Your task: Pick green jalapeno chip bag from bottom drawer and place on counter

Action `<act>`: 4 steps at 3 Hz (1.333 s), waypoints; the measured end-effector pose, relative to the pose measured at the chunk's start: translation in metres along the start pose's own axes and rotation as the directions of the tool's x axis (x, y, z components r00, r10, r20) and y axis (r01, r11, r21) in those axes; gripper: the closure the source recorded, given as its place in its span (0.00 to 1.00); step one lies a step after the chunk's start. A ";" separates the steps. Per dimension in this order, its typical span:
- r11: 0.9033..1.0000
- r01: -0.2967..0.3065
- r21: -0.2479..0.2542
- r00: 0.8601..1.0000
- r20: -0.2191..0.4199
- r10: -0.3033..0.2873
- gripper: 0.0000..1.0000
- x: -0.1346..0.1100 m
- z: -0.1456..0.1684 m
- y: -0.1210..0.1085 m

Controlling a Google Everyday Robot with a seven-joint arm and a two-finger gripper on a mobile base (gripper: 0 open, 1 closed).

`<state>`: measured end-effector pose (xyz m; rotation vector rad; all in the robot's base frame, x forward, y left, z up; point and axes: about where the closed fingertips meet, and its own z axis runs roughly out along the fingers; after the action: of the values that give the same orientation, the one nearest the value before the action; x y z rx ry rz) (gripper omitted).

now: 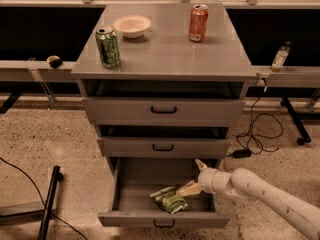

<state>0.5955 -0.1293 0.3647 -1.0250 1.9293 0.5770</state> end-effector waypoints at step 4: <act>0.971 -0.226 -0.081 0.942 -0.272 0.197 0.31 0.168 0.102 0.012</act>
Offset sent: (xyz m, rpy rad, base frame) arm -0.0062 -0.0046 -0.1989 -0.1777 0.4075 -0.0353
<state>0.5832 -0.1237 0.1681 -1.0097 2.2831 0.7057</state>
